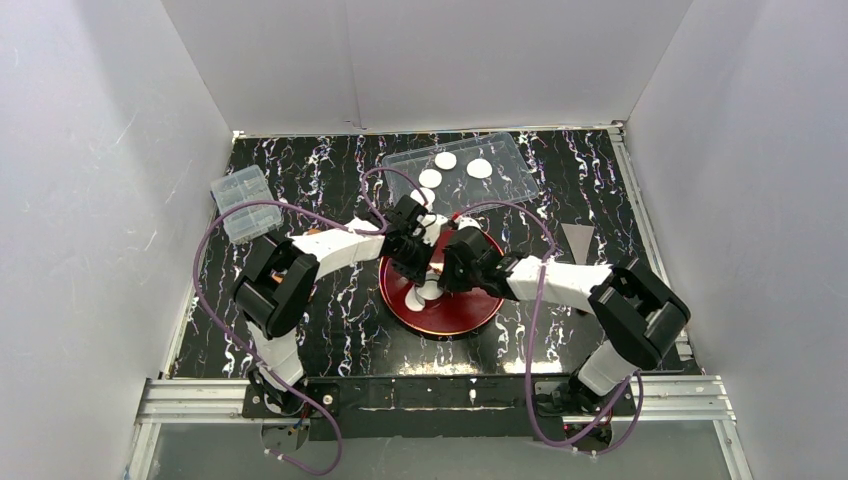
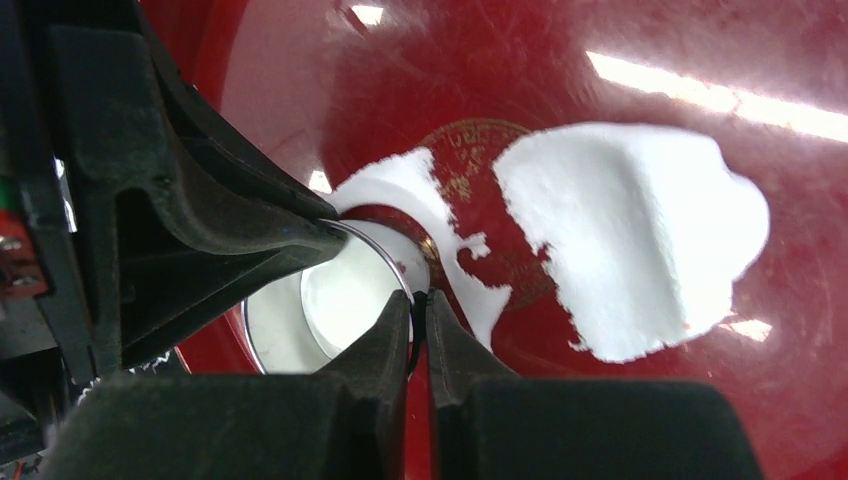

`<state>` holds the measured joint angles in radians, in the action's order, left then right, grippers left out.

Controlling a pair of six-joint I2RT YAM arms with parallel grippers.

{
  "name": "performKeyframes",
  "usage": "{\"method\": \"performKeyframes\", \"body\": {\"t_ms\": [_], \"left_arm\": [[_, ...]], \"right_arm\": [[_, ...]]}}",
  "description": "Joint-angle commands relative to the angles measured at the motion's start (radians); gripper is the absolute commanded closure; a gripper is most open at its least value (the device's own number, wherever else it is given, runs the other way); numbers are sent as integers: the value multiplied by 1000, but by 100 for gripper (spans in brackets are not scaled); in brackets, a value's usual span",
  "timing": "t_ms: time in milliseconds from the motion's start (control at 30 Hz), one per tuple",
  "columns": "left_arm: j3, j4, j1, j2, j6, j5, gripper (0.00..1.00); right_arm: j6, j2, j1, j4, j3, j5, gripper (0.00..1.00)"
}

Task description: Roll out the dumpling wrappers from the dough

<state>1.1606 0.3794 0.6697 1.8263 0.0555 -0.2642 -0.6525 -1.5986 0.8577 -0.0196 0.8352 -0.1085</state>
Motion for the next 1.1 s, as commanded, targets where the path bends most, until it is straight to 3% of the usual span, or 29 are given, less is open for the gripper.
{"method": "performKeyframes", "body": {"t_ms": [0,300,467,800,1067], "left_arm": [[-32,103,41,103,-6,83,100],[-25,88,77,108,13,48,100],[-12,96,81,124,22,39,100],[-65,96,-38,42,-46,132,100],[-34,86,26,105,-5,85,100]], "right_arm": [[-11,85,3,-174,-125,0,99],[-21,166,-20,-222,-194,-23,99],[-17,92,-19,-188,-145,2,99],[-2,-60,1,-114,3,56,99],[-20,44,1,-170,-107,0,99]]}}
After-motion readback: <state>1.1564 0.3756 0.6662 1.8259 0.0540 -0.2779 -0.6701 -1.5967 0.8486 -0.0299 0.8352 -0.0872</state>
